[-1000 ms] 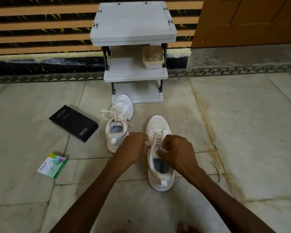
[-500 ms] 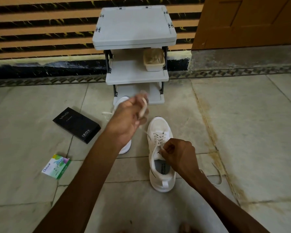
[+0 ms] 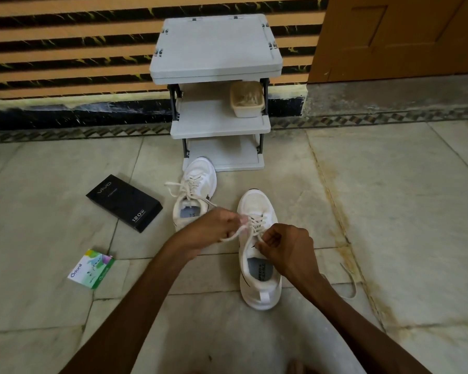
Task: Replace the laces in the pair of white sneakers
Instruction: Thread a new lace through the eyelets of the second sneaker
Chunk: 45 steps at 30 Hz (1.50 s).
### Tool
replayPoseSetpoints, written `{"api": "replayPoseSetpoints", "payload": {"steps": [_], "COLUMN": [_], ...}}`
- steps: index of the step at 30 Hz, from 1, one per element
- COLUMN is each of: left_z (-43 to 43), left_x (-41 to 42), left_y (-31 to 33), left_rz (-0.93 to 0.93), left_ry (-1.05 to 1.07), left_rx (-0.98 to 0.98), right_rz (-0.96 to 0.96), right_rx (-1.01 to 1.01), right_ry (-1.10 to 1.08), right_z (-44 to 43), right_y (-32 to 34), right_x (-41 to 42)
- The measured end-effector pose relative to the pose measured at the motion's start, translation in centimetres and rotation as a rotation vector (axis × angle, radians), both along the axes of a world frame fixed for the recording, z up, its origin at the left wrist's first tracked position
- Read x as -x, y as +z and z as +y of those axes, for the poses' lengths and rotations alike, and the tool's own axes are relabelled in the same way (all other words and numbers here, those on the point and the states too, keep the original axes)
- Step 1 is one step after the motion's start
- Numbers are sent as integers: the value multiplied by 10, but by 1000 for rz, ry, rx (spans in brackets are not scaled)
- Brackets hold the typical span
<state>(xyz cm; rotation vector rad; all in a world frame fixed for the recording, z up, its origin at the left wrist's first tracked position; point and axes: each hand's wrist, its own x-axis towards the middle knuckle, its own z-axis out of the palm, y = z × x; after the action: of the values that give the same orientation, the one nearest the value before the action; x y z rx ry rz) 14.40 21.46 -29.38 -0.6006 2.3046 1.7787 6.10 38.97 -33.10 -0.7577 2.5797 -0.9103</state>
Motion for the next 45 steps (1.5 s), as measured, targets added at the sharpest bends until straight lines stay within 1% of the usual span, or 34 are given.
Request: {"api": "replayPoseSetpoints", "payload": {"steps": [1, 4, 6, 8, 9, 11, 14, 16, 17, 18, 19, 22, 25, 26, 29, 30, 31, 32, 33, 34, 36, 38, 39, 41, 42, 44, 45], "left_z": [-3, -12, -17, -24, -28, -30, -19, -7, -4, -2, 0, 5, 8, 7, 3, 2, 1, 0, -2, -3, -2, 1, 3, 8, 10, 18, 22], "left_x": [-1, -2, -4, -5, -7, -6, -4, 0, 2, 2, 2, 0, 1, 0, -5, -7, -9, -10, -10, -9, -3, 2, 4, 6, 6, 7, 8], "left_y": [7, 31, 52, 80, 95, 120, 133, 129, 126, 123, 120, 105, 84, 77, 60, 56, 54, 52, 51, 48, 42, 37, 34, 26, 21, 14, 9], "left_rz": [30, 108, 217, 346, 402, 468, 440, 401, 382, 361, 335, 263, 215, 184, 55, 44, 74, 125, 198, 255, 286, 229, 188, 135, 125, 134, 154], "left_ry": [69, 224, 246, 165, 99, 4, -25, 15, 62, 113, 162, 240, 302, 306, 287, 291, 305, 313, 308, 309, 347, 366, 340, 253, 221, 203, 210], "left_rx": [-147, -439, -749, -983, -1048, -1069, -1089, -1072, -1005, -883, -699, 40, 655, 819, 1123, 1216, 1275, 1271, 1169, 986, 534, 212, 82, -80, -125, -142, -90], "right_rz": [-4, -4, 1, 3, 3, 1, -1, -2, -3, -3, -4, -15, -26, -29, -21, -13, -7, -5, -11, -30, -100, -221, -316, -498, -545, -575, -570], "right_rx": [1, -2, -1, 2, 0, 1, 11, 10, 6, 3, 1, 2, -3, -2, 5, 3, -2, -7, -13, -14, -20, 7, 51, 154, 181, 183, 173], "right_ry": [0, -11, -17, -19, -17, -20, -13, -11, -10, -12, -14, -11, -5, -8, -19, -16, -13, -9, -8, -12, -31, -70, -103, -155, -165, -170, -170], "right_z": [0, -1, -2, -3, -3, -2, -2, -2, -2, -2, -2, -2, -1, -1, -1, -1, 0, 0, 1, 1, 2, 4, 5, 8, 9, 9, 9], "right_y": [0, 0, 0, -1, -1, -1, -2, -2, -2, -2, -2, -1, 0, 1, 2, 1, 1, 1, 1, 0, -1, -2, -2, 1, 2, 3, 3], "right_x": [0, -1, -1, -1, -2, -2, -1, -1, -1, -1, -2, -1, 1, 1, 1, 0, 0, 0, 0, 1, 5, 12, 15, 19, 20, 21, 21]}}
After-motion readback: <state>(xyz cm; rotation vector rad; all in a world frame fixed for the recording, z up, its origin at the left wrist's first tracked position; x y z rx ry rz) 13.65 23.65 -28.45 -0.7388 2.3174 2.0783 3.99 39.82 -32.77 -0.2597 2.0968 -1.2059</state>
